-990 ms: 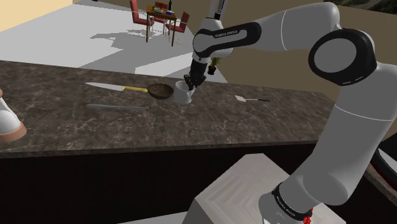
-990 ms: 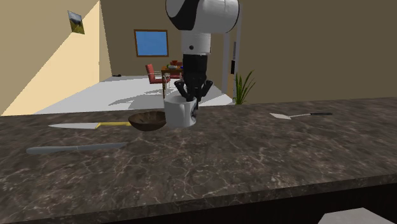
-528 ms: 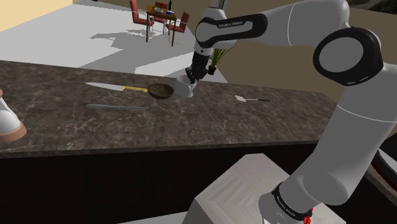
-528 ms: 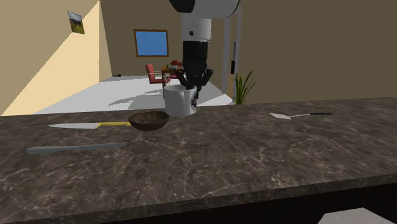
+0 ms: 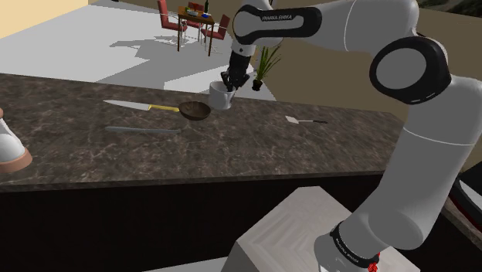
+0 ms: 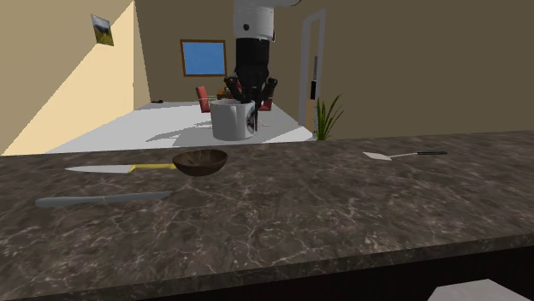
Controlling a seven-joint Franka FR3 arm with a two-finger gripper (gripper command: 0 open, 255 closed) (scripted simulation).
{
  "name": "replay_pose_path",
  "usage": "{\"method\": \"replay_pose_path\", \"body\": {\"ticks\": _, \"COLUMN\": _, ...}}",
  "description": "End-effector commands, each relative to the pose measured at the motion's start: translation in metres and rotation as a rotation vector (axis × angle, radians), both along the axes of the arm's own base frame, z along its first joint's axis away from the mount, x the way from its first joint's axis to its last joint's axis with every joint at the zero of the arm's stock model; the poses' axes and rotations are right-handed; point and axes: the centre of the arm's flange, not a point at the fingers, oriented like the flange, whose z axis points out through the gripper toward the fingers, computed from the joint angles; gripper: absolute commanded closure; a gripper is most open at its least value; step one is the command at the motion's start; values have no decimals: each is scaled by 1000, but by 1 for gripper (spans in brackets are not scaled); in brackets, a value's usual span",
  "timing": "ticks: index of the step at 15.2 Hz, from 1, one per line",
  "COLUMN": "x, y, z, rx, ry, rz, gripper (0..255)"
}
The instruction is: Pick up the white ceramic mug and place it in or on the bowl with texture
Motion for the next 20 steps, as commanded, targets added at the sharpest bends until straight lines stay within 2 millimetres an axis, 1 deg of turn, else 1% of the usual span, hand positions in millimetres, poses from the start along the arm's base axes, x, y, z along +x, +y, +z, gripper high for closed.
{"method": "replay_pose_path", "body": {"ticks": 1, "x": 23, "y": 14, "z": 4, "rx": 0, "ry": 0, "rz": 0, "gripper": 255}}
{"method": "replay_pose_path", "body": {"ticks": 7, "x": 92, "y": 51, "z": 12, "rx": 0, "ry": 0, "rz": 0, "gripper": 255}}
{"method": "replay_pose_path", "body": {"ticks": 8, "x": 93, "y": 52, "z": 13, "rx": 0, "ry": 0, "rz": 0, "gripper": 255}}
{"method": "replay_pose_path", "body": {"ticks": 20, "x": 93, "y": 52, "z": -51, "rx": 0, "ry": 0, "rz": 0, "gripper": 255}}
